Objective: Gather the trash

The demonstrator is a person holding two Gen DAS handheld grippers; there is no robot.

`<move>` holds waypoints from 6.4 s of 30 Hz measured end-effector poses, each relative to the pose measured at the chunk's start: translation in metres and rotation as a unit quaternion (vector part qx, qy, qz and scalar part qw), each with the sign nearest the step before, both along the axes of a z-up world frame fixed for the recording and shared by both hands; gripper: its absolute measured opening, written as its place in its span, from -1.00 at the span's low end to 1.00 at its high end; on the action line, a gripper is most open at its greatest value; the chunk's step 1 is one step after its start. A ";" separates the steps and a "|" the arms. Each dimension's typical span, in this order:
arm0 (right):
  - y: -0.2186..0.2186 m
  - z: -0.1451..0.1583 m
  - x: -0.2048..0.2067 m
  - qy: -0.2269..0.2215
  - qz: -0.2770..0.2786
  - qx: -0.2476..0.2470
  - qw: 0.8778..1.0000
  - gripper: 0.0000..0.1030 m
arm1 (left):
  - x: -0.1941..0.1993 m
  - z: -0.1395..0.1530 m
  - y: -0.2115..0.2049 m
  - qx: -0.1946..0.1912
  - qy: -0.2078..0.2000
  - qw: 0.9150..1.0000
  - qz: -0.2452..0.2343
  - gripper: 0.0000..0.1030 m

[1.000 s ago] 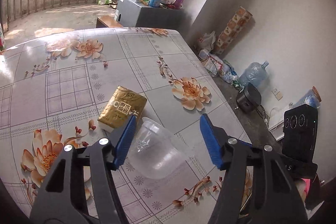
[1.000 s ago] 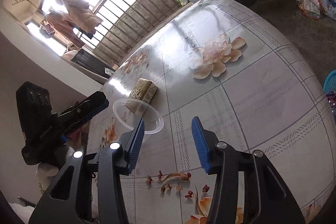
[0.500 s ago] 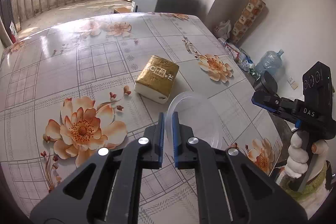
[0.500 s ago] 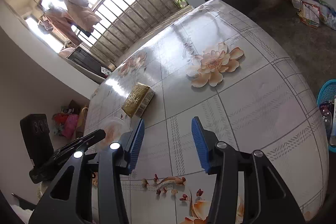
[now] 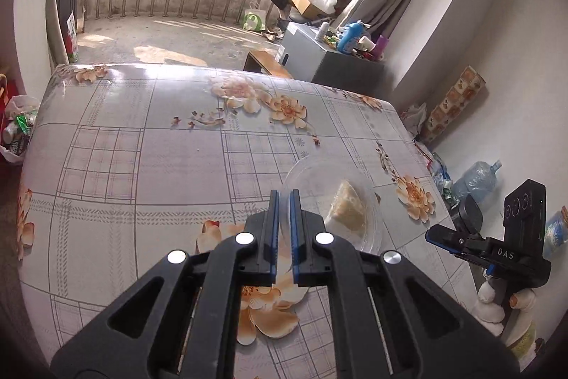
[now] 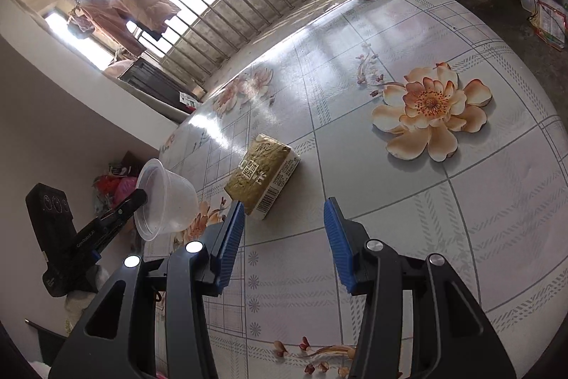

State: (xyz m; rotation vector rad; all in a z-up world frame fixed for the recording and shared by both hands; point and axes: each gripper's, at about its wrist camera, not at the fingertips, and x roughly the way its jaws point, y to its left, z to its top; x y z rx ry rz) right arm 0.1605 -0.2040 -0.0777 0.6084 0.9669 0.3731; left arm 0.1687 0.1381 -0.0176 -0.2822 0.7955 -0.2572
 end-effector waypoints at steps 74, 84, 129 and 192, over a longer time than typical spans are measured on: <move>0.001 -0.013 -0.070 0.025 -0.039 -0.160 0.986 0.17 | -0.050 -0.033 -0.123 0.082 0.054 0.989 -0.110 -0.93; -0.014 -0.011 -0.076 0.027 -0.053 -0.143 0.988 0.07 | -0.053 -0.029 -0.122 0.089 0.046 0.989 -0.106 -0.93; -0.446 -0.172 -0.215 0.100 -0.510 0.072 0.851 0.26 | -0.018 -0.103 -0.639 0.194 0.066 0.862 -0.463 -0.07; -0.057 0.085 -0.241 -0.111 -0.151 -0.379 0.906 0.88 | -0.198 0.013 -0.200 0.198 0.001 0.980 -0.004 0.83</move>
